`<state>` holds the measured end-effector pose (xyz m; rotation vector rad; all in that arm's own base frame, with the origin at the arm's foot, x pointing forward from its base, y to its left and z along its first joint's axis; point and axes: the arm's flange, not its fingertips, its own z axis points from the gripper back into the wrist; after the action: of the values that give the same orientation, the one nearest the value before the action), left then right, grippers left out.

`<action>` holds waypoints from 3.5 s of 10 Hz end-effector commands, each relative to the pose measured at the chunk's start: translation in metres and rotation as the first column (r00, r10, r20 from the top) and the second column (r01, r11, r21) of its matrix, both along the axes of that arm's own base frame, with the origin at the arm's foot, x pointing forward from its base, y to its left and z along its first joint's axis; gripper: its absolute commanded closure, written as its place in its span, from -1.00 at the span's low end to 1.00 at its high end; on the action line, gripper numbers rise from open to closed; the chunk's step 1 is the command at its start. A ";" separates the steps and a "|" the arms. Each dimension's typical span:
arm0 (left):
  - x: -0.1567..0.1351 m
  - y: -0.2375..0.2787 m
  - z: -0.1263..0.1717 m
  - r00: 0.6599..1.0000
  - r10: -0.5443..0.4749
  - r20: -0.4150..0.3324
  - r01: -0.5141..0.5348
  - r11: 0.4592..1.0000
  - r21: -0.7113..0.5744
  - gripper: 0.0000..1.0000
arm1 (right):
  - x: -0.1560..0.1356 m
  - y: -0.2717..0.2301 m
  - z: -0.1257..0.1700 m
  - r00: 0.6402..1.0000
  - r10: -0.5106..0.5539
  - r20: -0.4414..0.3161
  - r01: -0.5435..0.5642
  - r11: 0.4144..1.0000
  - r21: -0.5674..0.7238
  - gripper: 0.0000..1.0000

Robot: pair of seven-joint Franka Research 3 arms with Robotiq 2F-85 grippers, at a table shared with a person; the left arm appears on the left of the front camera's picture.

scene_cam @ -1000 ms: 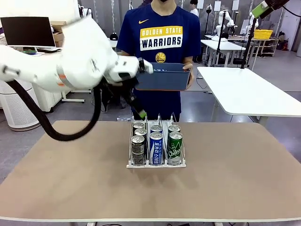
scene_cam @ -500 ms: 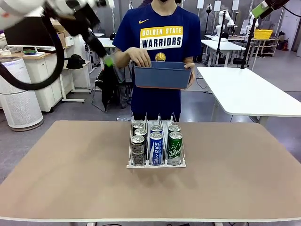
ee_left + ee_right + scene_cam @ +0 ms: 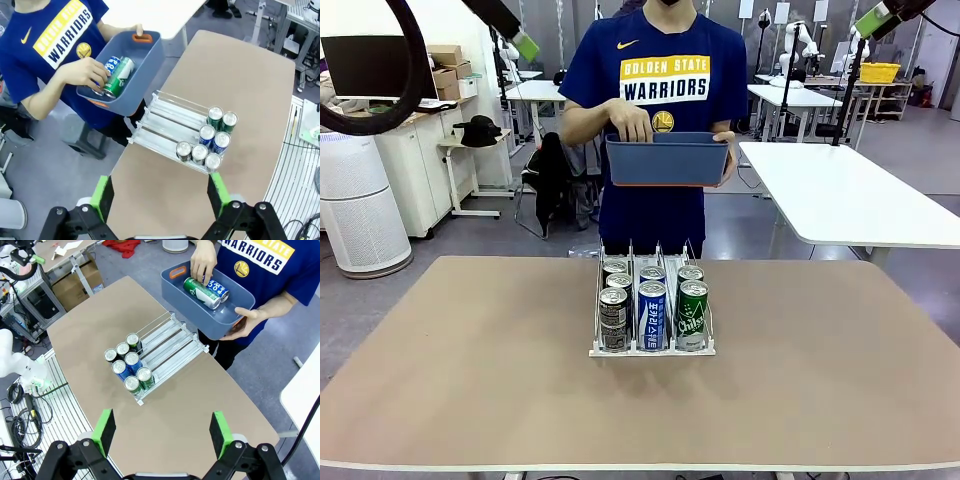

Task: Fill the beverage cans into the dispenser.
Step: Pick up the Ionic drink handed by the human.

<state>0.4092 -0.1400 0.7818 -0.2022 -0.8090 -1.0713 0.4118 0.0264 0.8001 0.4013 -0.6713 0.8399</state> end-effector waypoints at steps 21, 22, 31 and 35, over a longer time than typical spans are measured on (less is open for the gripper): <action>-0.017 -0.005 0.033 0.993 0.012 -0.121 -0.021 0.997 -0.071 -1.00 | -0.001 0.000 0.000 1.000 0.001 0.001 -0.001 1.000 0.000 -1.00; -0.017 -0.005 0.033 0.993 0.012 -0.121 -0.021 0.997 -0.071 -1.00 | -0.001 0.000 0.000 1.000 0.001 0.001 -0.001 1.000 0.000 -1.00; -0.017 -0.005 0.033 0.993 0.012 -0.121 -0.021 0.997 -0.071 -1.00 | -0.001 0.000 0.000 1.000 0.001 0.001 -0.001 1.000 0.000 -1.00; -0.017 -0.005 0.033 0.993 0.012 -0.121 -0.021 0.997 -0.071 -1.00 | -0.001 0.000 0.000 1.000 0.001 0.001 -0.001 1.000 0.000 -1.00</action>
<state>0.3942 -0.1490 0.8156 -0.2942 -0.7367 -1.0121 0.4118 0.0264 0.8001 0.4013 -0.6714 0.8399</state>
